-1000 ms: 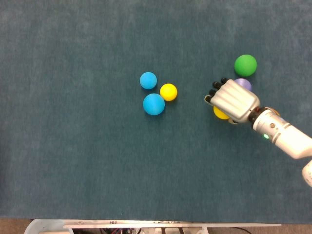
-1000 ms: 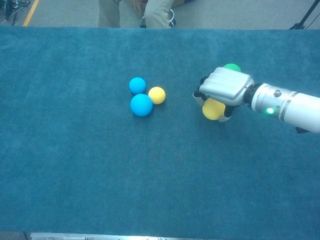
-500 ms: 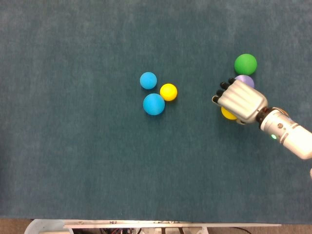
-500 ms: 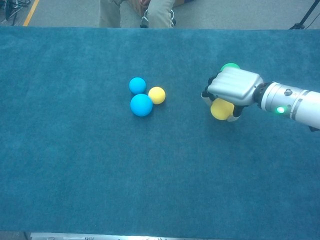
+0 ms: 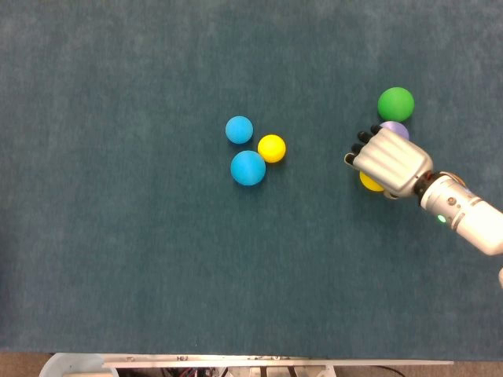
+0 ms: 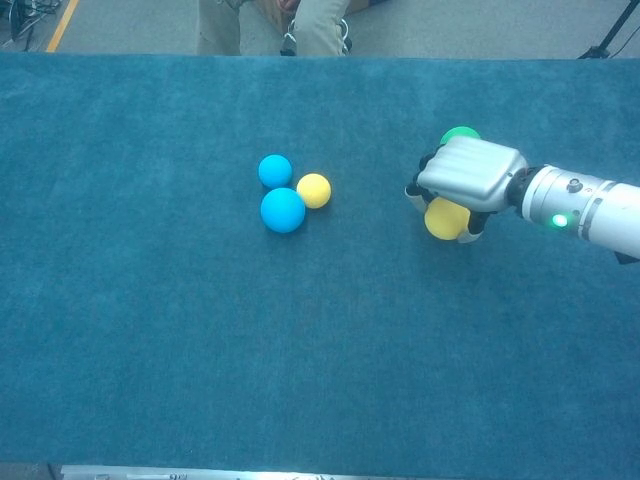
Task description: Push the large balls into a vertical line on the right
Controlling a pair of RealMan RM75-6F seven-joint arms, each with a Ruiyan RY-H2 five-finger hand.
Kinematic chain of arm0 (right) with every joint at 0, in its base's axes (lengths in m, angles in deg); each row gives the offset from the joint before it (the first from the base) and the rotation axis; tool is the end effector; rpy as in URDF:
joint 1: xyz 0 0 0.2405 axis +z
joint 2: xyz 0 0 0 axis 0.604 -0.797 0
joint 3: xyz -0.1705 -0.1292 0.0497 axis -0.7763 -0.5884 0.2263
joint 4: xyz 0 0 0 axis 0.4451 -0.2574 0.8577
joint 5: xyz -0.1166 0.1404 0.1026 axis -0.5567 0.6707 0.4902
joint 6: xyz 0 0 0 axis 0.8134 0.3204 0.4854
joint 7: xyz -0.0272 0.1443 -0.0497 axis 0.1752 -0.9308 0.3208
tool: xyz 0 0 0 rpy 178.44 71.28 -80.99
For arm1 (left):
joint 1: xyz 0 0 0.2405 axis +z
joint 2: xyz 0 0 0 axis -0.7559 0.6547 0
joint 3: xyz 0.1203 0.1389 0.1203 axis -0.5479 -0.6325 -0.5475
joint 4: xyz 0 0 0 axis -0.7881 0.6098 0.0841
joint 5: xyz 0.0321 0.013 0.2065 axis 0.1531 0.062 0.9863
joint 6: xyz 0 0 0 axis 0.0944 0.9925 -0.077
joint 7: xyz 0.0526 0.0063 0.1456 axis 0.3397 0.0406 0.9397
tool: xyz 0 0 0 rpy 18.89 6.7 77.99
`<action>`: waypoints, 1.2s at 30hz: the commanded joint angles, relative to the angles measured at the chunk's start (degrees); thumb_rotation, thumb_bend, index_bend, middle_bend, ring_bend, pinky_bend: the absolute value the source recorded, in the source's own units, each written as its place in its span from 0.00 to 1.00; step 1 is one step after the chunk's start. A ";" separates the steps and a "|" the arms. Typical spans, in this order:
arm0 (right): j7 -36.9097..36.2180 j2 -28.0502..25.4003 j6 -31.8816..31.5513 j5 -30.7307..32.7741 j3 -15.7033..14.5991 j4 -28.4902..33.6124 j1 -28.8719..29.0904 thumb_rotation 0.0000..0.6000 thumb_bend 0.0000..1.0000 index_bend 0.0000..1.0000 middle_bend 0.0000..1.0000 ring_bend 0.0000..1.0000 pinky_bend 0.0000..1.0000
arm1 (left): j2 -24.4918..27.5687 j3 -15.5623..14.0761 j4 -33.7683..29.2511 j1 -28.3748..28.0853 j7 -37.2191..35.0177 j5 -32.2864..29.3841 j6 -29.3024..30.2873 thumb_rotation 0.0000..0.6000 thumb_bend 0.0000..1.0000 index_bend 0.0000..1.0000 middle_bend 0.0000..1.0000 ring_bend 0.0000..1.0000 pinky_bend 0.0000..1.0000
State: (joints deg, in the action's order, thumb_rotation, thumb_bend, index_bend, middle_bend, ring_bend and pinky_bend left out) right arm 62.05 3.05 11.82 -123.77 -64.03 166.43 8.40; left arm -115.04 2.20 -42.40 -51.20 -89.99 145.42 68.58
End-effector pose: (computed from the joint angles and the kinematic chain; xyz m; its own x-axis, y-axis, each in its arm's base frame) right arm -0.1600 -0.2943 -0.0296 0.8795 -0.1544 0.4501 -0.4169 -0.7062 0.5722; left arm -0.3148 0.1488 0.1490 0.3921 0.2173 0.8939 0.9105 0.0475 -0.4109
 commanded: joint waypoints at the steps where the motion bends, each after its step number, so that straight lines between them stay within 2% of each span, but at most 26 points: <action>1: 0.27 -0.16 0.19 0.13 -0.06 0.08 0.05 1.00 0.10 0.41 0.46 0.28 0.35 | 0.03 0.01 0.01 -0.01 -0.02 -0.02 -0.01 1.00 0.40 0.32 0.17 0.24 0.27; 7: 0.94 -1.04 0.53 0.50 -0.04 0.90 0.24 1.00 0.10 0.29 0.39 0.25 0.34 | -0.11 0.07 0.13 0.03 -0.06 -0.14 0.10 1.00 0.40 0.32 0.17 0.24 0.27; 12: 1.27 -1.51 0.38 0.79 -0.03 1.61 0.15 1.00 0.10 0.25 0.37 0.23 0.33 | -0.21 -0.01 0.17 0.08 -0.04 0.00 0.19 1.00 0.40 0.32 0.17 0.24 0.27; 21: 0.70 -2.76 -0.35 0.61 0.61 3.53 0.22 1.00 0.10 0.24 0.37 0.22 0.33 | 0.12 -0.13 -0.16 0.21 0.25 0.19 0.49 1.00 0.40 0.32 0.17 0.24 0.27; 29: -0.93 -4.42 -0.99 0.28 3.99 7.88 2.18 1.00 0.10 0.24 0.37 0.22 0.33 | 0.60 -0.01 -0.74 0.17 0.76 0.28 0.75 1.00 0.40 0.32 0.17 0.24 0.27; 36: -0.50 -1.30 0.68 0.59 6.57 8.03 5.43 1.00 0.09 0.24 0.37 0.22 0.33 | 1.10 -0.09 -1.50 0.31 1.27 0.38 1.02 1.00 0.40 0.32 0.17 0.24 0.27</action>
State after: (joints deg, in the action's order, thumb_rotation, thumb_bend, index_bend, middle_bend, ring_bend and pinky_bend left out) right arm 61.26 0.92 11.94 -123.33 -58.02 174.63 13.06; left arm -113.98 2.13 -43.86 -50.91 -88.75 145.78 69.59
